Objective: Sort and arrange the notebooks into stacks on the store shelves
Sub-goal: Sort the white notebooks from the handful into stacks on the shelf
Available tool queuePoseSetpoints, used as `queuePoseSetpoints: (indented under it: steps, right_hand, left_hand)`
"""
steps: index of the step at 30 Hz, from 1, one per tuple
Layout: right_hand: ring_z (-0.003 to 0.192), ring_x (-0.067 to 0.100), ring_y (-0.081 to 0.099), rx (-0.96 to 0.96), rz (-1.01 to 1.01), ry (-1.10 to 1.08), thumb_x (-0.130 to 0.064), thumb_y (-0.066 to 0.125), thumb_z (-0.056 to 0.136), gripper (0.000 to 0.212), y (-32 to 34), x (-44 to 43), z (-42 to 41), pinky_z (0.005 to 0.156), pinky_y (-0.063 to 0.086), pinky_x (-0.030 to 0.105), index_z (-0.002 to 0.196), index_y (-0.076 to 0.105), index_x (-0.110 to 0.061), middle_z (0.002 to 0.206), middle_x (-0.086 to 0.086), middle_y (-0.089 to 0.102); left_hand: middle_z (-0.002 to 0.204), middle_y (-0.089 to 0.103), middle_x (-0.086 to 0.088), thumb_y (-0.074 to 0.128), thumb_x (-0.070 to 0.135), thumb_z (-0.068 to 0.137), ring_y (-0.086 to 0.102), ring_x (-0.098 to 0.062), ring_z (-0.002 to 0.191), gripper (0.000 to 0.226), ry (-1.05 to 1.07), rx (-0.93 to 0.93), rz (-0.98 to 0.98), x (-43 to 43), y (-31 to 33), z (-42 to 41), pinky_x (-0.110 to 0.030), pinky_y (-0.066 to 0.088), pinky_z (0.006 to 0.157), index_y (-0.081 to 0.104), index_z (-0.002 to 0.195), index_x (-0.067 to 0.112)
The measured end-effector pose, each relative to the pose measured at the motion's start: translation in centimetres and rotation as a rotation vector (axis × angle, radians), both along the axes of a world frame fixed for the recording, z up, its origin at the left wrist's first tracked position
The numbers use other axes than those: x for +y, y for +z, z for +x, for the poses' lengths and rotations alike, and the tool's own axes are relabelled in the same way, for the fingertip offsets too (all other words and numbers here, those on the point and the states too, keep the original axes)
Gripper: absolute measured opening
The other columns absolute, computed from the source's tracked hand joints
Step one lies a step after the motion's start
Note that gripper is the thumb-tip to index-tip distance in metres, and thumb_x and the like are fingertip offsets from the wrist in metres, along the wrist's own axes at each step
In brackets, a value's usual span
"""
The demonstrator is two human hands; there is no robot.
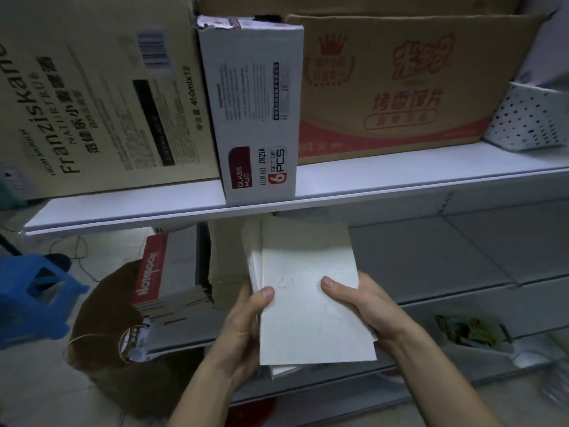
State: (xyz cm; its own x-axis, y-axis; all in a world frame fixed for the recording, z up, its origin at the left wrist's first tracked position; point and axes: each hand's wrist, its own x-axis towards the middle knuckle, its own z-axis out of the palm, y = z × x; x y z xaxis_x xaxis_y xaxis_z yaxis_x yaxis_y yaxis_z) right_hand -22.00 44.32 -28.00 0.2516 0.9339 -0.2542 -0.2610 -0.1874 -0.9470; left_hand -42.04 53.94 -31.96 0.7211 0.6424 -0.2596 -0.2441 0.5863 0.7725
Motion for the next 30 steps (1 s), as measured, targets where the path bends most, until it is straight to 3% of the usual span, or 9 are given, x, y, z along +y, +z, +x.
queuePoseSetpoints:
  steps: [4, 8, 12, 17, 21, 24, 27, 30]
  right_hand:
    - [0.102, 0.028, 0.073, -0.065, 0.037, -0.076, -0.025, 0.076, 0.087, 0.041, 0.9, -3.5, 1.2, 0.076, 0.060, 0.034, 0.124, 0.063, -0.012, 0.114, 0.007, 0.075]
    - [0.103, 0.027, 0.073, -0.165, 0.053, -0.145, -0.026, 0.073, 0.089, 0.035, 1.8, -7.5, 3.8, 0.080, 0.060, 0.038, 0.122, 0.065, -0.015, 0.115, 0.005, 0.075]
    - [0.101, 0.022, 0.073, -0.217, 0.048, -0.190, -0.031, 0.069, 0.085, 0.035, 2.2, -11.9, 6.8, 0.076, 0.059, 0.030, 0.118, 0.067, -0.021, 0.112, 0.000, 0.076]
    - [0.102, 0.006, 0.071, -0.376, 0.047, -0.278, -0.028, 0.072, 0.088, 0.031, 2.0, -16.5, 11.9, 0.076, 0.057, 0.020, 0.118, 0.065, -0.029, 0.113, -0.016, 0.074]
    - [0.107, 0.009, 0.070, -0.361, 0.071, -0.384, -0.033, 0.074, 0.087, 0.040, 1.8, -21.8, 18.1, 0.085, 0.059, 0.029, 0.125, 0.063, -0.027, 0.119, -0.013, 0.073]
    - [0.110, 0.011, 0.069, -0.388, 0.081, -0.428, -0.038, 0.074, 0.086, 0.043, 1.7, -25.9, 23.2, 0.090, 0.056, 0.034, 0.126, 0.063, -0.026, 0.120, -0.011, 0.072]
    - [0.109, 0.012, 0.070, -0.334, 0.091, -0.449, -0.034, 0.066, 0.089, 0.040, 1.6, -29.9, 28.0, 0.086, 0.057, 0.028, 0.127, 0.061, -0.021, 0.119, -0.009, 0.073]
    - [0.112, 0.017, 0.069, -0.306, 0.076, -0.432, -0.038, 0.062, 0.096, 0.040, 1.7, -33.6, 32.2, 0.091, 0.057, 0.035, 0.130, 0.060, -0.019, 0.123, -0.004, 0.072]
  left_hand:
    - [0.150, 0.053, -0.023, 0.094, 0.037, 0.068, 0.050, -0.047, 0.137, 0.104, -0.095, -0.147, -0.061, -1.9, -1.4, 2.7, -0.071, 0.036, 0.112, 0.040, 0.155, 0.017]
    - [0.147, 0.055, -0.024, 0.094, 0.036, 0.066, 0.054, -0.046, 0.134, 0.102, -0.125, -0.122, -0.036, -5.1, -1.5, 6.4, -0.065, 0.044, 0.109, 0.045, 0.151, 0.011]
    - [0.145, 0.056, -0.026, 0.096, 0.037, 0.064, 0.054, -0.049, 0.132, 0.104, -0.173, -0.090, -0.045, -8.2, -1.8, 10.3, -0.069, 0.040, 0.111, 0.046, 0.150, 0.007]
    - [0.143, 0.060, -0.021, 0.098, 0.045, 0.056, 0.058, -0.045, 0.129, 0.110, -0.240, -0.080, 0.020, -11.7, -0.5, 16.3, -0.065, 0.045, 0.108, 0.049, 0.148, 0.011]
    - [0.147, 0.056, -0.022, 0.090, 0.039, 0.072, 0.054, -0.048, 0.132, 0.095, -0.256, -0.079, 0.133, -15.8, 1.0, 24.0, -0.071, 0.040, 0.110, 0.044, 0.151, 0.011]
    - [0.144, 0.057, -0.024, 0.090, 0.040, 0.071, 0.055, -0.049, 0.131, 0.095, -0.267, -0.081, 0.144, -19.6, 1.3, 29.7, -0.070, 0.043, 0.107, 0.046, 0.149, 0.008]
    - [0.144, 0.057, -0.026, 0.091, 0.040, 0.069, 0.055, -0.050, 0.130, 0.097, -0.276, -0.081, 0.118, -23.2, 0.6, 35.0, -0.073, 0.040, 0.108, 0.046, 0.148, 0.007]
    - [0.144, 0.055, -0.027, 0.092, 0.039, 0.069, 0.053, -0.051, 0.131, 0.098, -0.302, -0.071, 0.093, -26.1, 0.0, 39.7, -0.075, 0.036, 0.109, 0.046, 0.149, 0.007]
